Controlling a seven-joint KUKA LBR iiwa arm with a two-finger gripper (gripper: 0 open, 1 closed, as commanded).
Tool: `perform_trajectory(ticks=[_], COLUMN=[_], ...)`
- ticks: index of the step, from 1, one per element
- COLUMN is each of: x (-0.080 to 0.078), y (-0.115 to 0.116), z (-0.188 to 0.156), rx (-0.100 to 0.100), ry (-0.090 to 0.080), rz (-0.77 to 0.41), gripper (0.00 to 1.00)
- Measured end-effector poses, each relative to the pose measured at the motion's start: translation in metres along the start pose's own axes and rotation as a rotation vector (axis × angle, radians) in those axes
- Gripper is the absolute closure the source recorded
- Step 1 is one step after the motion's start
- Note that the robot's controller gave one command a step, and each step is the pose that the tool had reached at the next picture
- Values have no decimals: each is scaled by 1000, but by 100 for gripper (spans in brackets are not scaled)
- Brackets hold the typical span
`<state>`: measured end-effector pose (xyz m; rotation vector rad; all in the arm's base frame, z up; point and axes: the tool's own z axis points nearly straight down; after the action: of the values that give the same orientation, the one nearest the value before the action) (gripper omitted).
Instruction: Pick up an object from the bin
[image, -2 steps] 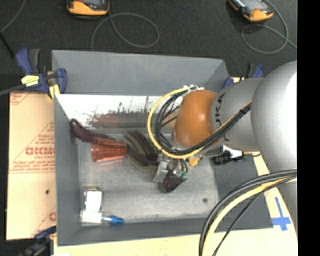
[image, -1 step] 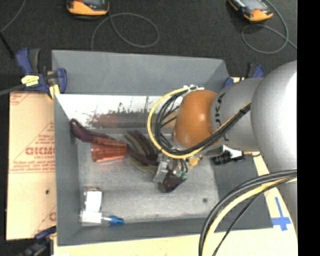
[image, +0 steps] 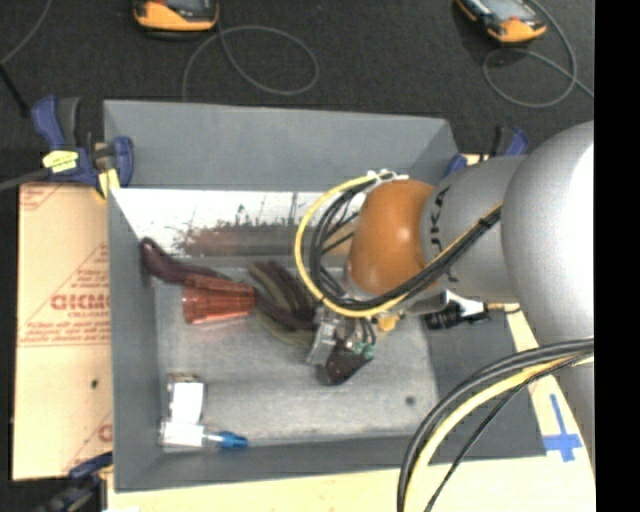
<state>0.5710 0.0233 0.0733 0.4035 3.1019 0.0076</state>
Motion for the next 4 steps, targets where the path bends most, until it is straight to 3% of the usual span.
perform_trajectory(ticks=[4], x=[0], y=[0], z=[0], rx=[0], ry=[0], rz=[3], gripper=[100])
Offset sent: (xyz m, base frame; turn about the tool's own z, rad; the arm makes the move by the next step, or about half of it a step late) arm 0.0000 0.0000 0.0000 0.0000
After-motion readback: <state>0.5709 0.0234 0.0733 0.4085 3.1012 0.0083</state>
